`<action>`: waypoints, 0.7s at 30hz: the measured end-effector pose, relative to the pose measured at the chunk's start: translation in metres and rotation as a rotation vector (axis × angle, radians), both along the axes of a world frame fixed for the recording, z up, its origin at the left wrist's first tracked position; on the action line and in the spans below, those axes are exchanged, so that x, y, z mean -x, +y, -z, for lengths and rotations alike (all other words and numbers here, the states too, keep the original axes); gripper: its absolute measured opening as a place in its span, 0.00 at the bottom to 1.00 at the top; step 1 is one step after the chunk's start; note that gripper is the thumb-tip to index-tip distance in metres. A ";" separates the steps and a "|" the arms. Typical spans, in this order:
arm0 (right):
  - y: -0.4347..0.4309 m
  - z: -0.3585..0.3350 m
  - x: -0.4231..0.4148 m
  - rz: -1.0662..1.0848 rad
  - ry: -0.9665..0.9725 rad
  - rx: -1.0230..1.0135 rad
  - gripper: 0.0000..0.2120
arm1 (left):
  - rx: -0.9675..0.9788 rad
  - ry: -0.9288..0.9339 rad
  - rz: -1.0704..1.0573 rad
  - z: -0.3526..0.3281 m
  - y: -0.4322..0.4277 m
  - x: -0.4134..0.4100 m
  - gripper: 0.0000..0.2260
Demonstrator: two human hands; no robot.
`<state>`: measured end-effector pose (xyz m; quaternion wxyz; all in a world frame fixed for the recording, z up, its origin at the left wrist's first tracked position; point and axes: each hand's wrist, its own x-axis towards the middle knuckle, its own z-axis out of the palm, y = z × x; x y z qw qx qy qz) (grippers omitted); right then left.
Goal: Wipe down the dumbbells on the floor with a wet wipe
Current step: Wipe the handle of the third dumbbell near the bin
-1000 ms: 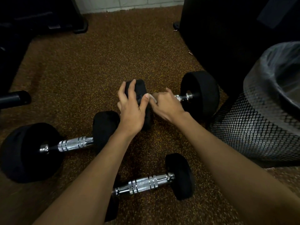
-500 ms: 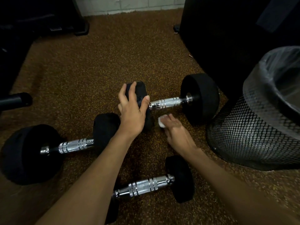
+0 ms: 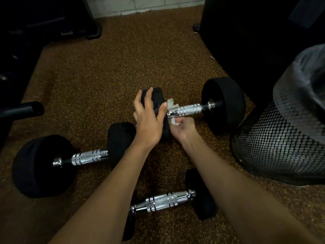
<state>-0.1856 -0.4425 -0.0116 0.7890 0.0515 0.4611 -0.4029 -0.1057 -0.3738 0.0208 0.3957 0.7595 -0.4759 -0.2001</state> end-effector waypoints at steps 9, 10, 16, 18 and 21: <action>0.006 -0.013 0.027 -0.127 -0.028 0.086 0.20 | 0.005 0.015 0.011 -0.001 0.001 0.000 0.26; 0.005 -0.014 0.024 -0.133 -0.015 0.086 0.21 | 0.001 0.016 0.013 -0.001 0.001 0.000 0.26; 0.006 -0.018 0.016 -0.162 0.006 0.089 0.16 | -0.011 0.026 0.014 -0.003 0.000 -0.001 0.26; 0.005 -0.020 0.024 -0.178 0.019 0.110 0.18 | -0.008 0.027 0.016 -0.003 0.000 -0.001 0.26; 0.006 -0.031 0.039 -0.193 -0.052 0.132 0.21 | -0.006 0.031 0.024 -0.003 0.001 -0.001 0.26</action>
